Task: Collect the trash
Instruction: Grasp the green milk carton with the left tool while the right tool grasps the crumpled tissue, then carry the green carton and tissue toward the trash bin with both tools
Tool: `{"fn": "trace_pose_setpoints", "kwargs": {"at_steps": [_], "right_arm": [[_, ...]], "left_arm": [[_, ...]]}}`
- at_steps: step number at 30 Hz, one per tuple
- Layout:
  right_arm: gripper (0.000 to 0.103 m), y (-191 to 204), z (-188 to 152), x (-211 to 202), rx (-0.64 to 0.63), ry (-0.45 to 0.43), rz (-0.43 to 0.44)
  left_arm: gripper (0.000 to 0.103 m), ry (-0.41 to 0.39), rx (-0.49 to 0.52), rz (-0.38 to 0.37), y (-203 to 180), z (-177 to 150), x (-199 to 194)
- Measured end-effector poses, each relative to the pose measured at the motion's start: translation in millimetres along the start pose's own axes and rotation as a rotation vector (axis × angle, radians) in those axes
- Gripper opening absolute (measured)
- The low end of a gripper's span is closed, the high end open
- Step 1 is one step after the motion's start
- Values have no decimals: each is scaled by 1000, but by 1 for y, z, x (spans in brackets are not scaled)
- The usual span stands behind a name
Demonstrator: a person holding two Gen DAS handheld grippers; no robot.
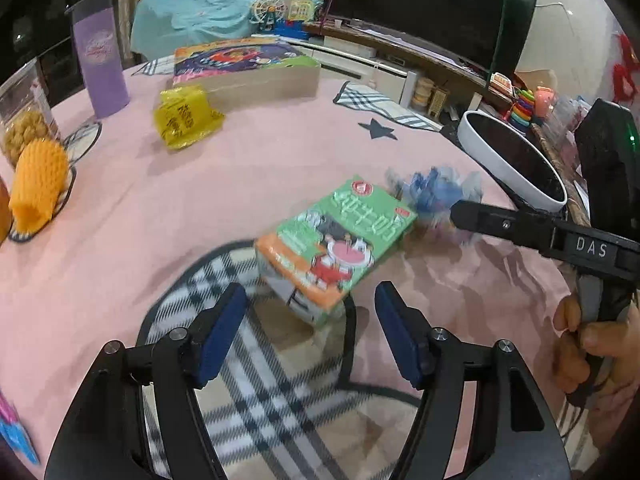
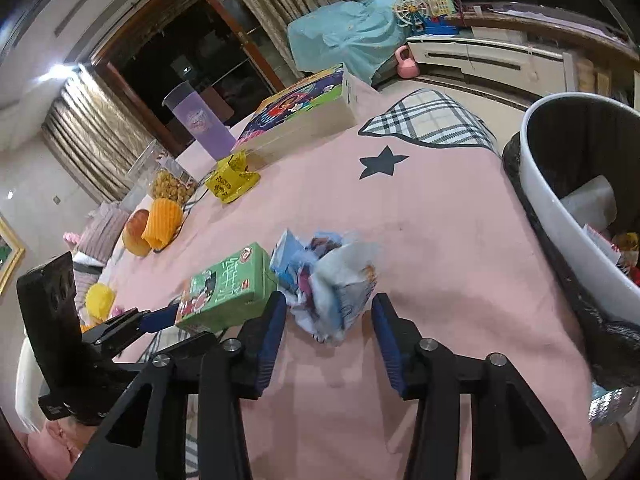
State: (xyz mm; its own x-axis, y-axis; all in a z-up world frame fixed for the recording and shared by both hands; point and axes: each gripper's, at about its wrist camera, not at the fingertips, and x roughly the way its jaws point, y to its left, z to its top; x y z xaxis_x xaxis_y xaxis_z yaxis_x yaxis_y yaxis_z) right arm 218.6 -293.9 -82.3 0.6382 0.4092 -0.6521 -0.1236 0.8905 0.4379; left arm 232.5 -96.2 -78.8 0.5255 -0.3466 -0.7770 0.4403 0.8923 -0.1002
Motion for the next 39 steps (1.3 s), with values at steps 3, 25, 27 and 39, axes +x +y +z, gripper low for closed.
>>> {"fn": "trace_pose_setpoints", "kwargs": {"at_steps": [3,25,27,39], "right_arm": [[48,-4,0,5,28,1,-3],[24,-25,-28,-70,89,-125,15],[24,-30,-33,-74,102,-123,16],[24,-48,-49,-97,145,-150,11]], "left_arm": [[68,1,23,6,-3,3,6],[21,-23,0,-14,-66,-17,-15],[21,-3,3,-32,-71,-19,-13],[78,51,122,-4,-78,-9,11]]}}
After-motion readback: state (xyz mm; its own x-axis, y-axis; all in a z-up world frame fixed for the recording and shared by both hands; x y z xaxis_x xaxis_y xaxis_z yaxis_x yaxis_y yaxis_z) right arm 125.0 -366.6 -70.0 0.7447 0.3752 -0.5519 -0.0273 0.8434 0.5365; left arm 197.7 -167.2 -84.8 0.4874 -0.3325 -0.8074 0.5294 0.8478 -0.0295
